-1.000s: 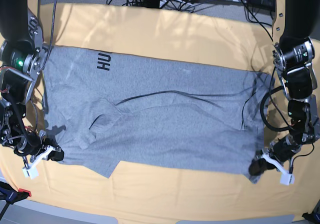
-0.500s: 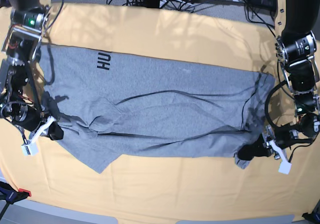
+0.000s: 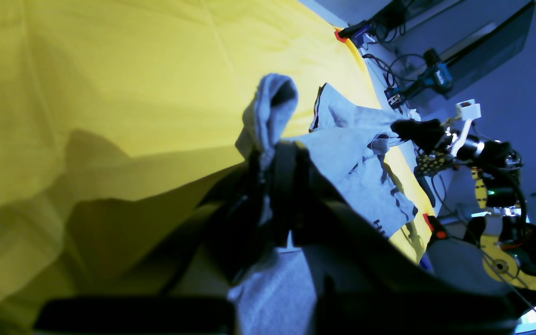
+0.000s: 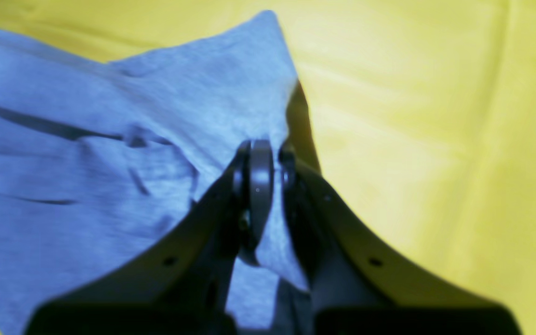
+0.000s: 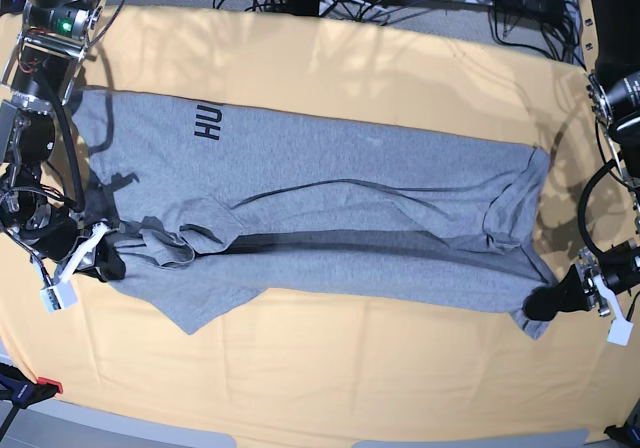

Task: Layout the t-shirt on the table in an organized manner, then fold the t-shirt properly
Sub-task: 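Fold the hem edge over toward the collar edge with both grippers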

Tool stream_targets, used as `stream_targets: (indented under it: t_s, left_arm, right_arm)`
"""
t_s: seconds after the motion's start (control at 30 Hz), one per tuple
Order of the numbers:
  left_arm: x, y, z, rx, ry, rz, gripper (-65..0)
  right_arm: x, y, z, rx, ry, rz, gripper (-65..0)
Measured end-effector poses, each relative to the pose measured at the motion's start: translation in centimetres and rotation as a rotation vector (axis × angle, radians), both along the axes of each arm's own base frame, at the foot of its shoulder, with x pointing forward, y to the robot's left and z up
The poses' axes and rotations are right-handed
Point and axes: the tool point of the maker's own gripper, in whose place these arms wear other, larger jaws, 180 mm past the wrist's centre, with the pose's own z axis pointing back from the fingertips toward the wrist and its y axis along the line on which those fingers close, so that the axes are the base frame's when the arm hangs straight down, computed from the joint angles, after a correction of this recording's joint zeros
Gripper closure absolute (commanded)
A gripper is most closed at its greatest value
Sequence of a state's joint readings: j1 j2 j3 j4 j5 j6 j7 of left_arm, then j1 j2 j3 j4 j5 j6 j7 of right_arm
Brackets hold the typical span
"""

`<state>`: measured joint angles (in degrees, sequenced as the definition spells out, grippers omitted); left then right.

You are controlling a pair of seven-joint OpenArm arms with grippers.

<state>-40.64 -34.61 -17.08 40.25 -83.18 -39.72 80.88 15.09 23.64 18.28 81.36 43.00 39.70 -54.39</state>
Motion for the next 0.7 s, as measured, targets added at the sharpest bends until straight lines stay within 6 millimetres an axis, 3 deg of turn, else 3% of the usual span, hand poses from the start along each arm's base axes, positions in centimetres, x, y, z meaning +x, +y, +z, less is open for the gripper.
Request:
stream_targets:
  t_s: [0.13, 0.3, 0.6, 0.7]
  left_arm:
    - [-0.2, 0.6, 0.0, 0.01, 0.003, 0.008, 0.0]
    - [-0.7, 0.4, -1.1, 0.007, 0.026, 0.008, 0.0]
    - [-2.7, 0.5, -4.4, 0.009, 0.106, 0.007, 0.0]
    - [-3.4, 1.4, -5.0, 0.022, 0.127, 0.019, 0.0]
  right_arm:
    - [-0.1, -0.7, 1.7, 0.104, -0.033, -0.023, 0.0]
    - [-1.1, -1.1, 2.2, 0.18, -0.002, -0.019, 0.0]
    - [-2.0, 0.4, 0.6, 0.154, 0.091, 0.044, 0.0]
    - [-3.4, 0.3, -1.1, 0.105, 0.198, 0.07, 0.0]
